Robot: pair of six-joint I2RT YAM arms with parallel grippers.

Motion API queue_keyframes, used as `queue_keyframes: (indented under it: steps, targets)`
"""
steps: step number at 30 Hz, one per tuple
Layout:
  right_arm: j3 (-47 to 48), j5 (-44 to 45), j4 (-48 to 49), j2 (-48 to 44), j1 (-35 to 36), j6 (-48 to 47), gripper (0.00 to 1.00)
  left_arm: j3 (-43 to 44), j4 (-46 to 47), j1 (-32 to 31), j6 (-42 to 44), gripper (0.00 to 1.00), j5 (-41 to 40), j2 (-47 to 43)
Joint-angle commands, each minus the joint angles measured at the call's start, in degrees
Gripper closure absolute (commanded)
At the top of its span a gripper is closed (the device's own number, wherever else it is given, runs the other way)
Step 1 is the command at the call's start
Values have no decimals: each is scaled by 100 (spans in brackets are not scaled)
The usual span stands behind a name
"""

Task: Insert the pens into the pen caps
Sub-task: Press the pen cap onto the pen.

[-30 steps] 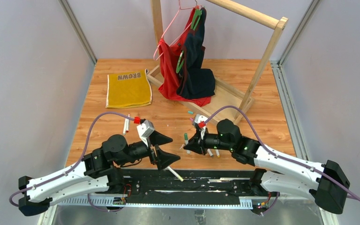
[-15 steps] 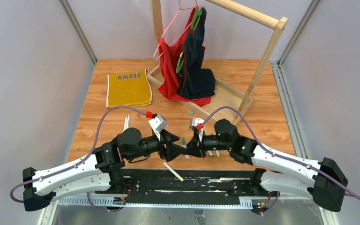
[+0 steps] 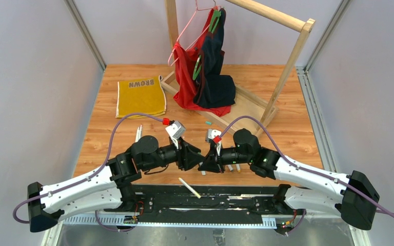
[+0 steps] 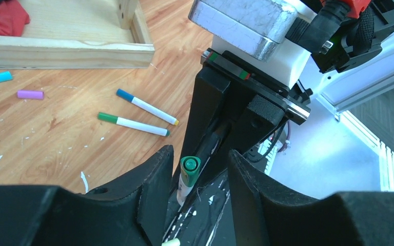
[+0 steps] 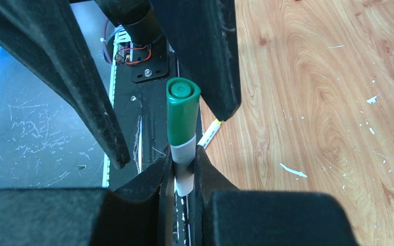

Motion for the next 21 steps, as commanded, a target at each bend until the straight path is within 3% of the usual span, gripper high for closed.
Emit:
queue_keyframes:
  steps: [1, 14, 21]
  targets:
    - [182, -113, 64, -7, 47, -122, 99, 88, 252, 57, -84, 54, 156, 20]
    - [182, -54, 64, 3, 59, -116, 99, -81, 276, 67, -196, 80, 217, 77]
    - [138, 309, 124, -32, 56, -6, 99, -357, 471, 66, -533, 85, 287, 49]
